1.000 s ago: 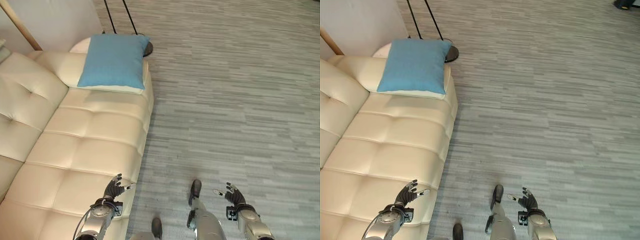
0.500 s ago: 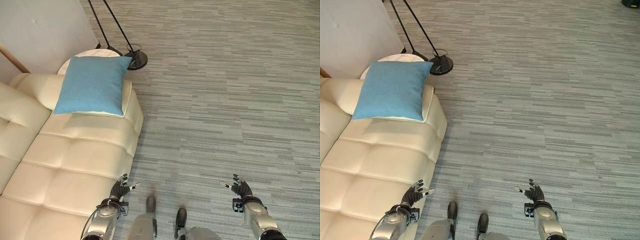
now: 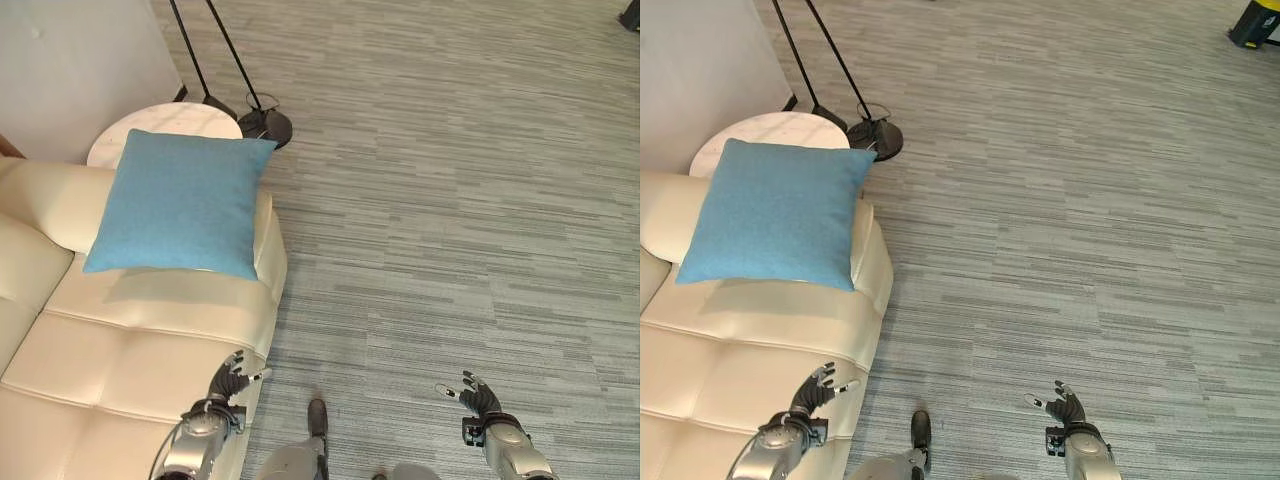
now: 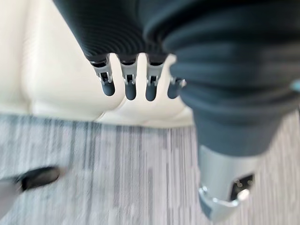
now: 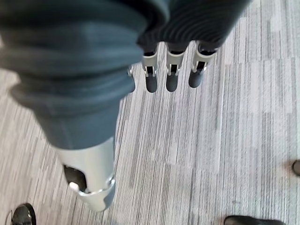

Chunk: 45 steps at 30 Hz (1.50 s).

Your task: Pick up all the scattered cushions and arrange them neatly on the sofa.

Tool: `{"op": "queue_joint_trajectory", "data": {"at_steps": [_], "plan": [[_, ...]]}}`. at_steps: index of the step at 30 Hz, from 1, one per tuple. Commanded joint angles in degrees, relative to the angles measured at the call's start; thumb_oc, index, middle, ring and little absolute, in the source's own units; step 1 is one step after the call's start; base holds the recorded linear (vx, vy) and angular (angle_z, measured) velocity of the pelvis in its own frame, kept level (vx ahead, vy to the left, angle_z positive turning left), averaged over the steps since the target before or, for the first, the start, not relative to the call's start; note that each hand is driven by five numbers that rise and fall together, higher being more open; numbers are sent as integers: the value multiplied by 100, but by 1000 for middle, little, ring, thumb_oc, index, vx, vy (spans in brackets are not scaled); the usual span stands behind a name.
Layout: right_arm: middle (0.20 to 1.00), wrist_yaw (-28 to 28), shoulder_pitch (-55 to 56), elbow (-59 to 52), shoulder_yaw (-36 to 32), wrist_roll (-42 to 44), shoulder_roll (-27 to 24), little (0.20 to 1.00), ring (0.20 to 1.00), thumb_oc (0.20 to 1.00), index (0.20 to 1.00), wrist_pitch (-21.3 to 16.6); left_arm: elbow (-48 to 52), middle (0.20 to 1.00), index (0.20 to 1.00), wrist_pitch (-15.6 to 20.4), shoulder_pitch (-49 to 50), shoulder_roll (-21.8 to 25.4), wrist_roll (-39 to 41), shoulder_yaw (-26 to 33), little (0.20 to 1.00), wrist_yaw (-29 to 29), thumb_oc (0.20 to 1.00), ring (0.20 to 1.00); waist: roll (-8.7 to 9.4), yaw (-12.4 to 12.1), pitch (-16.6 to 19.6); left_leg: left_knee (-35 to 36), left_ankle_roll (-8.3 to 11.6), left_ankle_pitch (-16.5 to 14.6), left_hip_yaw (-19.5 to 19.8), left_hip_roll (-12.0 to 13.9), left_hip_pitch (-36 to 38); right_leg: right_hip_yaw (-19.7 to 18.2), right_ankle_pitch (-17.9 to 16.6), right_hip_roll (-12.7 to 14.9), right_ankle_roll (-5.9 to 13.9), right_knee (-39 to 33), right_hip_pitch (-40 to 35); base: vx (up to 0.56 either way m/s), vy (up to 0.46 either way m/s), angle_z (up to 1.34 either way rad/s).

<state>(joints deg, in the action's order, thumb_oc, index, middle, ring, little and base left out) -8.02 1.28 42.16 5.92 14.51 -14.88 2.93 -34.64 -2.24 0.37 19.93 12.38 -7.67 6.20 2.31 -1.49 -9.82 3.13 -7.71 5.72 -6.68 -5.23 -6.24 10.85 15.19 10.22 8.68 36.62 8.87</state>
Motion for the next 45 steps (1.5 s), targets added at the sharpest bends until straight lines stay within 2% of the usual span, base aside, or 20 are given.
{"op": "queue_joint_trajectory", "data": {"at_steps": [1,4,10,14,16,17,18,20,23,25,28,30,32,34,35,38,40,42,43,45], "plan": [[1000,0,-150,-215,-162,-59,-41,1000,1000,1000,1000,-124,335,1000,1000,163,168,170,-63,173,1000,51,1000,1000,-81,-30,-140,-249,535,-678,41,452,42,0,-1097,-168,-114,-1509,-24,159,0,41],[1000,-6,-202,-212,-157,-39,-60,1000,1000,1000,1000,-126,340,1000,1000,166,144,161,-39,153,1000,35,1000,1000,-107,22,-190,-232,560,-763,123,445,179,18,-1127,-182,-156,-1957,51,176,-34,42],[1000,-25,-240,-277,-192,-23,-34,1000,1000,1000,1000,-117,269,1000,1000,237,71,113,-47,249,1000,75,1000,1000,-55,184,-337,-219,697,-1087,399,380,697,45,-1860,-132,75,-3647,548,275,-109,15],[1000,6,-192,-248,-194,-9,-68,1000,1000,1000,1000,-111,147,1000,1000,262,54,49,11,228,1000,60,1000,1000,30,274,-253,-182,753,-1359,632,385,1077,-169,-2021,-196,76,-3658,475,338,-165,48],[1000,45,-127,-204,-176,38,-129,1000,1000,1000,1000,-130,-4,1000,1000,232,112,-43,188,192,1000,42,1000,1000,10,340,-77,-241,866,-1542,725,608,1319,-196,-1939,-296,-60,-3440,399,534,-346,64],[1000,55,-118,-105,-141,77,-155,1000,1000,1000,1000,-152,-57,1000,1000,209,148,-77,279,185,1000,36,1000,1000,-15,354,-18,-563,993,-1551,751,773,1273,-143,-1795,-409,-179,-3383,284,450,-337,28],[1000,55,-121,-101,-139,78,-156,1000,1000,1000,1000,-155,-58,1000,1000,210,147,-77,280,185,1000,36,1000,1000,-19,359,-18,-583,997,-1564,756,779,1264,-137,-1792,-414,-182,-3383,283,282,-259,29],[1000,63,-157,-141,-98,114,-212,1000,1000,1000,1000,-157,47,1000,1000,203,175,-95,491,210,1000,34,1000,1000,1,313,-53,-1443,1079,-1335,779,843,936,-67,-1652,-518,-317,-3441,58,181,-203,11],[1000,58,-119,-357,-126,141,-359,1000,1000,1000,1000,-202,339,1000,1000,224,167,-79,622,237,1000,44,1000,1000,106,212,-199,-2854,1077,-897,774,820,190,28,-1512,-550,-513,-3597,-254,136,-163,-2],[1000,24,-98,-392,-180,152,-418,1000,1000,1000,1000,-172,509,1000,1000,234,155,-76,671,268,1000,50,1000,1000,155,163,-271,-3088,1016,-840,579,873,-130,85,-1386,-542,-577,-3635,-397,138,-97,-8],[1000,9,-73,-367,-266,152,-493,1000,1000,1000,1000,-168,592,1000,1000,223,151,-105,608,270,1000,22,1000,1000,211,107,-272,-2409,963,-1149,303,891,-286,164,-1274,-482,-523,-3724,-603,208,-23,30],[1000,-13,-43,-326,-310,131,-546,1000,1000,1000,1000,-175,633,1000,1000,220,145,-124,560,237,1000,11,1000,1000,149,76,-243,-1712,1014,-881,127,964,-521,300,-1188,-474,-481,-3781,-726,174,65,19],[1000,-47,4,-282,-334,102,-553,1000,1000,1000,1000,-175,688,1000,1000,216,167,-116,525,222,1000,19,1000,1000,33,21,-232,-1005,1100,-361,-133,1081,-636,464,-1069,-538,-463,-3828,-895,181,71,27],[1000,-110,48,-262,-356,72,-538,1000,1000,1000,1000,-147,718,1000,1000,208,156,-94,495,247,1000,37,1000,1000,6,-5,-272,-712,1176,-99,-767,1224,-815,696,-959,-536,-468,-3855,-1105,227,87,86],[1000,-83,90,-195,-310,12,-500,1000,1000,1000,1000,-113,747,1000,1000,203,233,-61,493,285,1000,25,1000,1000,-18,-18,-176,-411,1198,-115,-1029,1262,-568,781,-834,-544,-397,-3820,-1255,418,286,86],[1000,26,51,-158,-204,-139,-277,1000,1000,1000,1000,-54,596,1000,1000,135,486,30,384,443,1000,-4,1000,1000,101,-186,119,-220,855,-239,-752,895,-307,832,-779,-236,-213,-3130,-1224,390,349,49],[1000,128,1,-157,-125,-178,-115,1000,1000,1000,1000,-1,549,1000,1000,106,518,154,358,504,1000,31,1000,1000,111,-167,53,-144,552,-540,-467,626,114,613,-1253,120,117,-1413,-700,303,345,78],[1000,133,16,-169,-128,-166,-39,1000,1000,1000,1000,-1,516,1000,1000,115,490,175,370,500,1000,78,1000,1000,45,-117,44,-72,501,-588,-246,597,265,249,-1358,-15,62,-980,-421,188,93,100],[1000,141,26,-181,-122,-125,-12,1000,1000,1000,1000,-5,537,1000,1000,132,476,175,395,508,1000,88,1000,1000,21,-66,1,-70,503,-625,-64,564,381,-39,-1239,-142,-31,-1132,-275,138,0,94],[1000,150,-6,-148,-115,-89,-11,1000,1000,1000,1000,-27,489,1000,1000,145,450,162,407,499,1000,89,1000,1000,1,-40,-20,-117,524,-665,48,569,398,-154,-1180,-171,-69,-1421,-222,128,-55,92]]}}
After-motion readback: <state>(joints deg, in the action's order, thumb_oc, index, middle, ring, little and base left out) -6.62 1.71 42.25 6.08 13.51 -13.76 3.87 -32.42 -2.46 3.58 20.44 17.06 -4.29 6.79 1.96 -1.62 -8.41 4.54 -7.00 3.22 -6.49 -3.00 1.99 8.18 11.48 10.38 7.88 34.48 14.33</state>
